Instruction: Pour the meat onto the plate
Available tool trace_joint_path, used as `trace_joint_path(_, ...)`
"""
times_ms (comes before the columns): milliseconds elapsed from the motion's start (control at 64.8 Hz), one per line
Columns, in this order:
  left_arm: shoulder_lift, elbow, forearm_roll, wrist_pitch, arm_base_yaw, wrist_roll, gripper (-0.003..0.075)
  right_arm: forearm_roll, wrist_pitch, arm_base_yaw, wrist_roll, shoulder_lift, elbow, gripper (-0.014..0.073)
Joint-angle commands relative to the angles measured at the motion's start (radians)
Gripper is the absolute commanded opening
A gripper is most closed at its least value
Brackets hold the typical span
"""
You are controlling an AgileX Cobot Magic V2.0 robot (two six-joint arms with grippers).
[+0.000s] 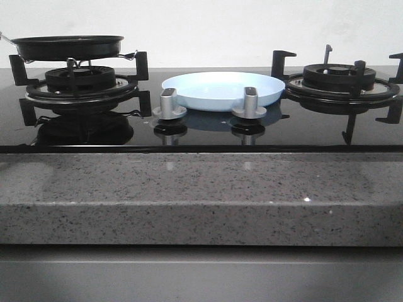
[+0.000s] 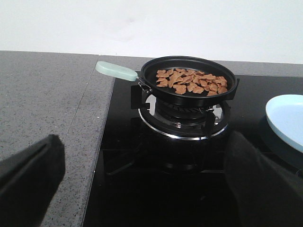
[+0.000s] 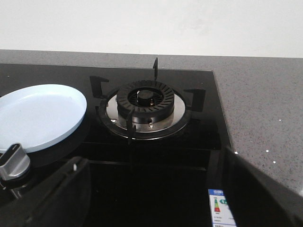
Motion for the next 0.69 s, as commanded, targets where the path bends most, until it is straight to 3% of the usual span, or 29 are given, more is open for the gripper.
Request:
trace_joint_path(0, 0.006, -0.039, -0.005, -0.087, -0.007, 0.001, 0.0671, 0.011, -0.047, 0.000, 0.002, 0.080, -0.087, 0.0588)
trace_joint_path(231, 0.006, -0.039, -0.005, -0.087, -0.007, 0.001, 0.0671, 0.011, 0.141, 0.068, 0.002, 0.383, -0.361, 0.0588)
trace_joint_path(494, 0.006, -0.039, -0.005, -0.087, -0.007, 0.001, 0.0671, 0.011, 0.347, 0.228, 0.002, 0.780, -0.724, 0.0588)
trace_joint_path(679, 0.006, -0.039, -0.005, -0.087, -0.007, 0.001, 0.0671, 0.011, 0.532, 0.259, 0.002, 1.024, -1.007, 0.0588)
